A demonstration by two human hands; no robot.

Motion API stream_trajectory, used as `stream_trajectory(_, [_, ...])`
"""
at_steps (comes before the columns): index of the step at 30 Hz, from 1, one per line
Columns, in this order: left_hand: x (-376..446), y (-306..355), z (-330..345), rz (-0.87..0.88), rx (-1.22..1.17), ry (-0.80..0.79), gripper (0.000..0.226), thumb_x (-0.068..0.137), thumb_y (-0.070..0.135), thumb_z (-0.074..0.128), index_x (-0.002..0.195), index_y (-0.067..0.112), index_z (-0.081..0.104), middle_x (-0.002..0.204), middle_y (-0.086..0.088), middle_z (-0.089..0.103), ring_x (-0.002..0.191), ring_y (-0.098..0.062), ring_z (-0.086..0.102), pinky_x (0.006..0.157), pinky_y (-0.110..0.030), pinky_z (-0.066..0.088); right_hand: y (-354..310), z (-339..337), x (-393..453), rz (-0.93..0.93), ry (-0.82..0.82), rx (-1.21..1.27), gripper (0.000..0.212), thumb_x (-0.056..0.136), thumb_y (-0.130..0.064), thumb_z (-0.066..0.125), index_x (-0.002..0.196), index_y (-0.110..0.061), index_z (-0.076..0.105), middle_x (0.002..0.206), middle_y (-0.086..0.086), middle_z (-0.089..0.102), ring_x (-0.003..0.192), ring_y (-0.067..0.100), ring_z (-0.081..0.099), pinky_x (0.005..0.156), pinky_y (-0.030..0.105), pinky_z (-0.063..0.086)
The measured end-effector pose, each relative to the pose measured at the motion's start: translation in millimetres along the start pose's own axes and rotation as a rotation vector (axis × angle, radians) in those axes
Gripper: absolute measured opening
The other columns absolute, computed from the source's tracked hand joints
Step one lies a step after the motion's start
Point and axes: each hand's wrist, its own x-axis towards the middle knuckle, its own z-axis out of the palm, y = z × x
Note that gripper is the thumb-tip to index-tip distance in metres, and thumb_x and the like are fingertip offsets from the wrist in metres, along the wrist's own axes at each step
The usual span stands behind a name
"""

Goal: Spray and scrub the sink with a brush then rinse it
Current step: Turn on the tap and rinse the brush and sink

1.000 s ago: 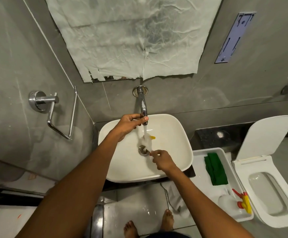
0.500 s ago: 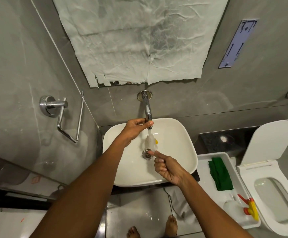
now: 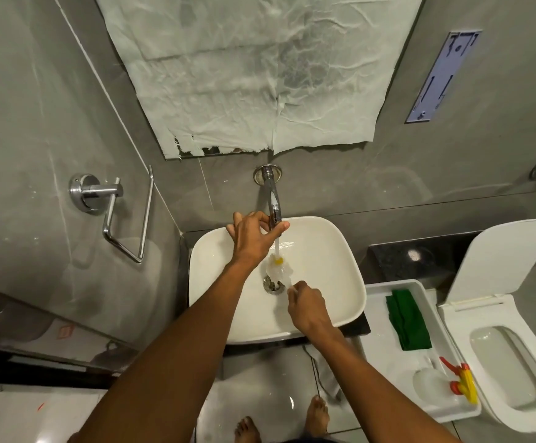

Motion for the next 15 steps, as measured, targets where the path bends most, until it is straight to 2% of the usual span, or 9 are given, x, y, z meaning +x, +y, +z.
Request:
stream_trajectory(2, [-4.8,6.3,9.0,0.010,0.074,0.099,0.045,0.088,0.062,0.078,0.081,0.022,0.059,0.094,0.005,0.069,0.109,-0.018,0.042,0.082,-0.037,0.018,-0.2,1.6,-0.1,0.009,0.010,0.000,0.034,0.109,-0.031,0.044,0.117,-0.003,0.062,0.110,0.020,0.072,0.100,0.039,0.068,0.080,0.041,0.052])
stream_trajectory(4, [-9.1,11.1,17.6,-0.012,0.097,0.164,0.042,0.092,0.057,0.076,0.082,0.023,0.052,0.097,0.000,0.066,0.111,-0.025,0.046,0.084,-0.039,0.019,-1.1,1.8,-0.2,0.024,0.021,0.001,0.034,0.110,-0.031,0.043,0.117,-0.003,0.061,0.111,0.020,0.071,0.102,0.040,0.068,0.077,0.038,0.047])
stream_trajectory(6, [-11.3,13.4,22.1,-0.015,0.123,0.198,0.040,0.094,0.055,0.073,0.085,0.023,0.050,0.101,-0.004,0.066,0.114,-0.029,0.049,0.089,-0.044,0.025,-1.6,1.6,-0.5,0.021,0.041,0.019,0.034,0.110,-0.030,0.043,0.116,-0.003,0.063,0.109,0.019,0.072,0.100,0.040,0.069,0.079,0.040,0.049])
stream_trajectory(10, [-7.7,8.3,22.8,0.007,0.161,0.200,0.043,0.093,0.059,0.072,0.087,0.022,0.051,0.102,-0.005,0.067,0.113,-0.031,0.050,0.091,-0.046,0.028,-1.9,-0.3,-2.8,-0.036,0.128,0.108,0.035,0.110,-0.029,0.041,0.119,-0.008,0.068,0.102,0.016,0.077,0.095,0.039,0.071,0.085,0.044,0.057])
stream_trajectory(15, [-5.8,8.7,20.2,0.005,0.188,0.164,0.045,0.094,0.060,0.072,0.090,0.022,0.050,0.104,-0.004,0.066,0.115,-0.029,0.047,0.090,-0.043,0.025,3.2,-2.0,-3.6,-0.016,0.186,0.068,0.037,0.111,-0.034,0.038,0.119,-0.014,0.068,0.098,0.013,0.077,0.089,0.036,0.073,0.083,0.045,0.060])
